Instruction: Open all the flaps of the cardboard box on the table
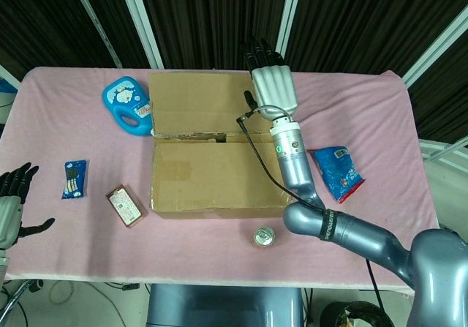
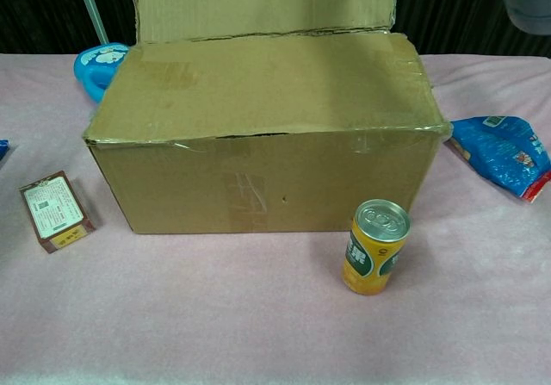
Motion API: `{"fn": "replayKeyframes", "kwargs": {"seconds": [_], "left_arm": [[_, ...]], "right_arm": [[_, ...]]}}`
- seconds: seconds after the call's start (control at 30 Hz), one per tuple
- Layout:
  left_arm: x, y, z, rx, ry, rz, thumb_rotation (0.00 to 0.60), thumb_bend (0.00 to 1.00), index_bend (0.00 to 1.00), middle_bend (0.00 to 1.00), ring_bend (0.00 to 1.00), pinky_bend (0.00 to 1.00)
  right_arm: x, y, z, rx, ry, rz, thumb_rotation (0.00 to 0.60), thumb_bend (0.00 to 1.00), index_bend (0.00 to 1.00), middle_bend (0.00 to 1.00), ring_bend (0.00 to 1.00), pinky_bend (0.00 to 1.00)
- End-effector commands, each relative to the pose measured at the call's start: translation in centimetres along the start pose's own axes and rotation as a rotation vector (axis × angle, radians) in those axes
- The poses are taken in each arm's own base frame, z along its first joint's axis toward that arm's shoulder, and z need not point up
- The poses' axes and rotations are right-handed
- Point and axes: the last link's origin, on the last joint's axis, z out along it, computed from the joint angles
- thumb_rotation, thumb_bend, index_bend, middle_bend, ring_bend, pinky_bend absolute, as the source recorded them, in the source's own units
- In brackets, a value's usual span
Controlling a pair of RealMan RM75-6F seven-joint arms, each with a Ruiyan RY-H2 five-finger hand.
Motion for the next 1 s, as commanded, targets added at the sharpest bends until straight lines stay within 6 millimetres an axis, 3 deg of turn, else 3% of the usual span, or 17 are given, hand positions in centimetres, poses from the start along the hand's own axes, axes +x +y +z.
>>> {"fn": "replayKeyframes", "kwargs": {"seconds": [0.03,0.23,0.63,0.87,1.0], "left_arm": [[0.0,0.0,0.0,0.004,-0.002,0.001,0.600,0.08,0.00,0.00,0.00,0.00],[-0.3,0.2,0.1,-0.004,-0.009,0.024,0.600,0.08,0.00,0.00,0.00,0.00],[0.3,1.7,0.2,-0.071,0.005,0.090,0.600,0.09,0.00,0.00,0.00,0.00],[1.4,5.2,1.8,-0.162,0.006,0.075,0.600,0.10,0.00,0.00,0.00,0.00],[2.6,8.1,3.6,-0.223,-0.011,0.062,0.600,0.26,0.00,0.00,0.00,0.00]], "right_arm": [[-0.5,0.5,-0.8,0.000,-0.010,0.017,0.600,0.38,0.00,0.00,0.00,0.22],[0.6,4.6,-5.4,0.004,-0.004,-0.022,0.600,0.34,0.00,0.00,0.00,0.22],[4.3,15.9,-18.9,-0.195,-0.059,-0.115,0.600,0.31,0.00,0.00,0.00,0.22],[5.0,20.4,-25.5,-0.293,-0.073,-0.135,0.600,0.31,0.00,0.00,0.00,0.22],[4.3,22.2,-27.9,-0.325,-0.093,-0.113,0.600,0.31,0.00,0.00,0.00,0.22]]}}
